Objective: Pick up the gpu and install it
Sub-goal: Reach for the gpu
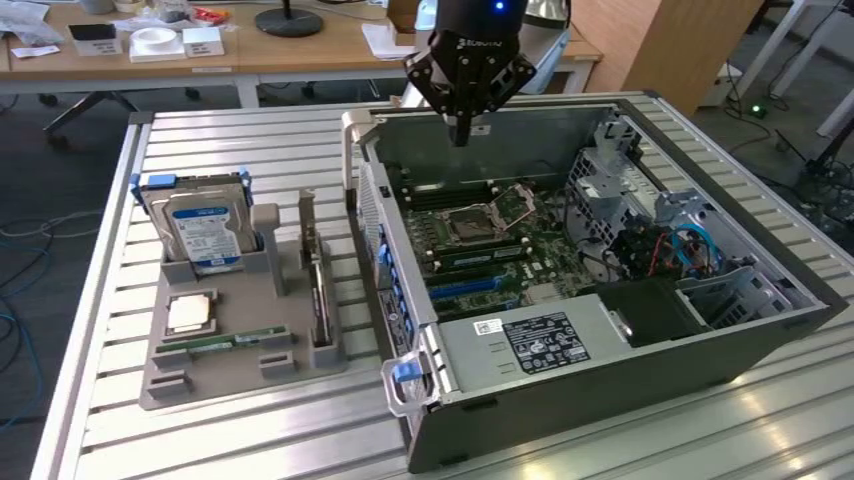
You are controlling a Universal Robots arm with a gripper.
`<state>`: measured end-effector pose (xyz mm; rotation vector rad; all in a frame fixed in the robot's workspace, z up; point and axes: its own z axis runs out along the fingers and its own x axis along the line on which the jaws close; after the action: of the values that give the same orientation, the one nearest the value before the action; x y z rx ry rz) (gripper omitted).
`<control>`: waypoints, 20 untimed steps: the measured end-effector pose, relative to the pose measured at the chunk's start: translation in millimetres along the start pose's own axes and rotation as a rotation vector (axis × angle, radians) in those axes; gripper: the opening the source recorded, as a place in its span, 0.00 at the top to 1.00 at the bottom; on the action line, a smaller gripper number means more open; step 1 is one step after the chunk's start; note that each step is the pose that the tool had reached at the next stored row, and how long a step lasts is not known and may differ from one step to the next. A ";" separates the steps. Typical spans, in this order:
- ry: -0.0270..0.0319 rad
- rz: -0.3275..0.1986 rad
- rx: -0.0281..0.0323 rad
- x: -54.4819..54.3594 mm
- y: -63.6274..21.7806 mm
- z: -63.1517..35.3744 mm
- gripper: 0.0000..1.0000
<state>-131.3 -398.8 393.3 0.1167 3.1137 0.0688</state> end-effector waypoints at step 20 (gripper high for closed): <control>0.0000 0.000 0.0000 30.1 -2.2 -0.8 0.89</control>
<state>-161.5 -398.8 393.3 0.1166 3.1137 0.0689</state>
